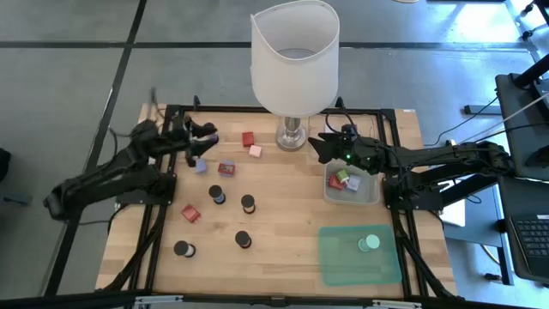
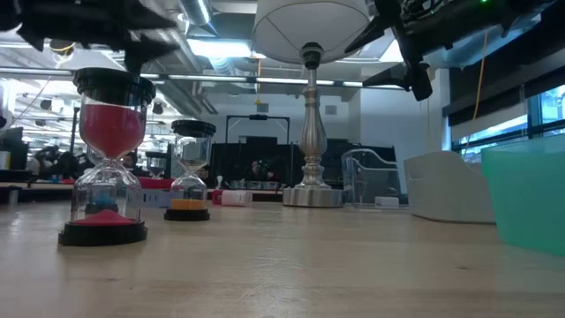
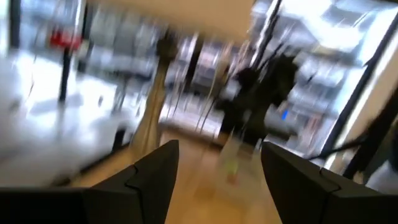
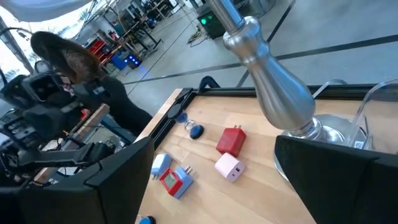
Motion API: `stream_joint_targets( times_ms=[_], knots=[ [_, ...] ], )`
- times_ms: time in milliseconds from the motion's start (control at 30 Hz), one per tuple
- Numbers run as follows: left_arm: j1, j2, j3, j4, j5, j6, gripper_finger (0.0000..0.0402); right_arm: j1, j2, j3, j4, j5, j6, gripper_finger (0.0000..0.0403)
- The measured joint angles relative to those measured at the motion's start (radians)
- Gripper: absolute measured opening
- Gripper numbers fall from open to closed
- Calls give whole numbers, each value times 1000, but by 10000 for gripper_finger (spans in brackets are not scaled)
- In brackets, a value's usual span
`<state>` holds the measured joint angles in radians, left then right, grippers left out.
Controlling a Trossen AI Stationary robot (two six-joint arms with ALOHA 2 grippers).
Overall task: Pick & Place Office items
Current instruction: Put the purple charger adapter into the gray bin
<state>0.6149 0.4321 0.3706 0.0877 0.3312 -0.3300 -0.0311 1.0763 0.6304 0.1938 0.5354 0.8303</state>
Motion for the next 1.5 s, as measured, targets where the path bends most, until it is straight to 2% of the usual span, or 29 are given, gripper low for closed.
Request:
stream_joint_targets(
  times_ms=[233, 400, 533, 633, 733, 933, 1100, 1367, 1500],
  knots=[
    [-96, 190, 149, -424, -192, -82, 226, 0, 0, 0, 0, 0, 0, 339],
    [-155, 288, 212, -653, -393, -179, 226, 0, 0, 0, -3, 0, -3, 339],
    [-193, 341, 235, -767, -545, -403, 226, 0, 0, 0, -23, 0, -39, 339],
    [-213, 383, 235, -814, -618, -581, 226, 0, 0, 0, -44, 0, -70, 339],
    [-228, 431, 235, -862, -670, -677, 226, 0, 0, 0, -59, 0, -98, 339],
    [-250, 522, 235, -962, -733, -872, 226, 0, 0, 0, -90, -1, -117, 339],
    [-255, 593, 235, -1020, -682, -1014, 226, 0, 0, 0, -116, -3, -118, 339],
    [-253, 678, 235, -1014, -644, -1045, 249, 0, 0, 0, -172, -4, -126, 339],
    [-253, 686, 235, -1016, -639, -1112, 266, -1, 0, 0, -175, -23, -184, 339]
  ],
)
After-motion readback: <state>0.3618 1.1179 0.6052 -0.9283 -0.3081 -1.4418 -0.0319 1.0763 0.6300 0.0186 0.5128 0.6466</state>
